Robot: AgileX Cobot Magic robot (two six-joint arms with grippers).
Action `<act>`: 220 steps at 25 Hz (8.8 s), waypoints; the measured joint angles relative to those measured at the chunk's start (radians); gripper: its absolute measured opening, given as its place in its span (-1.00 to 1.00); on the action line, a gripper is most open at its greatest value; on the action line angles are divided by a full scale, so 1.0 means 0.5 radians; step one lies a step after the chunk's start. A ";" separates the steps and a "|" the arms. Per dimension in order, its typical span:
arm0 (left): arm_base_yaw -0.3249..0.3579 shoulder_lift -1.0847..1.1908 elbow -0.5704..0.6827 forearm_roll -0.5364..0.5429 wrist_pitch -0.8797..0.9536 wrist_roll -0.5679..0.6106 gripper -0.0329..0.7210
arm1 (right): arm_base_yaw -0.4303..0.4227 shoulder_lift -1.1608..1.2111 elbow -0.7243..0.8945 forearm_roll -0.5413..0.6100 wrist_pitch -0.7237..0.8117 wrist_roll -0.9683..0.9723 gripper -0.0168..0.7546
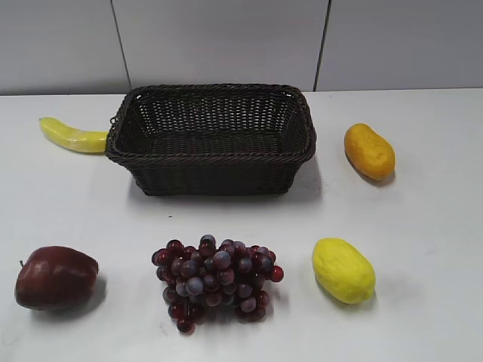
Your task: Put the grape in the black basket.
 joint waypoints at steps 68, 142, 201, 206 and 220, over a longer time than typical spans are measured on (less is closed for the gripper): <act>0.000 0.000 0.000 0.000 0.000 0.000 0.39 | 0.745 2.447 -1.057 0.408 -0.111 -0.460 0.53; 0.000 0.000 0.000 0.000 0.000 0.000 0.39 | 1.554 3.975 -1.449 0.215 -0.820 -1.532 -0.02; 0.000 0.000 0.000 0.000 0.000 0.000 0.39 | 1.233 4.681 -3.460 -0.657 -0.548 -0.686 -0.08; 0.000 0.000 0.000 0.000 0.000 0.000 0.39 | 1.229 4.818 -3.460 -0.581 -0.498 -0.625 -0.09; 0.000 0.000 0.000 0.000 0.000 0.000 0.39 | 1.227 4.849 -3.452 -0.408 -0.323 -0.614 0.25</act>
